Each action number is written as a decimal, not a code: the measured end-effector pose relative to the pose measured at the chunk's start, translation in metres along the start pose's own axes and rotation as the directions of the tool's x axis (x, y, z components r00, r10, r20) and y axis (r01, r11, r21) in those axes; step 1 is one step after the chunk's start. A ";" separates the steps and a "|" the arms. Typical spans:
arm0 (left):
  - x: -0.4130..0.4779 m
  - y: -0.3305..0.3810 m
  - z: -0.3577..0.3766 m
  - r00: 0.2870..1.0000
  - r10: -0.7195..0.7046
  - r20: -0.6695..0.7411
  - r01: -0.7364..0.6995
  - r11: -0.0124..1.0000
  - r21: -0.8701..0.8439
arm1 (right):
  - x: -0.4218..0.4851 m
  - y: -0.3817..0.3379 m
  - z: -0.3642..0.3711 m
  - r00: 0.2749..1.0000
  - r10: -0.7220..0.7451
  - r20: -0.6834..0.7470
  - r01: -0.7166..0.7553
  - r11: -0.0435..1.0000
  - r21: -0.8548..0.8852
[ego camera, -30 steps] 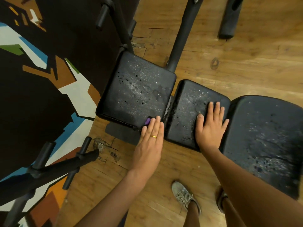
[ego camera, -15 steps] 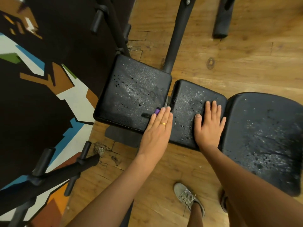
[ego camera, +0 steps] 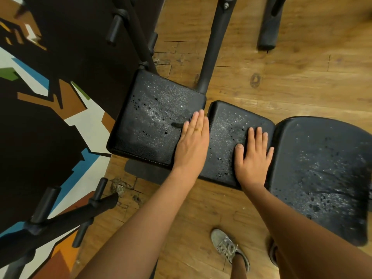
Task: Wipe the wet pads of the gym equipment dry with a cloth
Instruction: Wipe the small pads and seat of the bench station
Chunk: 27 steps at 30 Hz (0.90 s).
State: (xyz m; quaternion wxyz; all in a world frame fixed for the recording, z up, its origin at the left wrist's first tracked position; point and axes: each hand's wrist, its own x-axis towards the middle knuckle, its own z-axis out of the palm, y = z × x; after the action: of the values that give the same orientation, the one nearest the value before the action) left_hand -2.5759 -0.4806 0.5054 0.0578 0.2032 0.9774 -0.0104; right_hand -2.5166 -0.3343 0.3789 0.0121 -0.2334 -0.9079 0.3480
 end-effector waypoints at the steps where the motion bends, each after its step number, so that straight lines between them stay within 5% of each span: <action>1: 0.015 0.001 -0.002 1.000 -0.006 -0.011 0.006 1.000 -0.003 | 0.000 0.000 0.000 1.000 0.000 0.001 0.000 1.000 -0.003; 13: -0.044 0.001 0.013 0.996 -0.030 0.081 0.029 0.999 0.017 | 0.000 -0.001 -0.001 1.000 0.002 0.006 -0.002 1.000 0.001; 22: 0.078 -0.006 -0.012 0.997 0.056 0.049 -0.061 0.992 0.110 | -0.001 0.001 0.002 1.000 -0.004 -0.013 0.004 1.000 0.004; 25: 0.120 -0.024 -0.029 0.951 0.216 0.223 -0.246 0.962 0.117 | -0.001 0.001 0.002 1.000 -0.005 -0.011 0.005 1.000 0.002; 27: 0.138 -0.040 -0.049 0.845 0.342 0.412 -0.407 0.910 0.079 | -0.001 0.002 0.002 1.000 -0.004 -0.012 0.004 1.000 0.000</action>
State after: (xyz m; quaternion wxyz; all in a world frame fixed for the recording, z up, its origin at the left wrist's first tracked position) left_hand -2.7228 -0.4607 0.5373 0.2344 0.3885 0.8831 -0.1191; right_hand -2.5155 -0.3346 0.3764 0.0180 -0.2338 -0.9083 0.3465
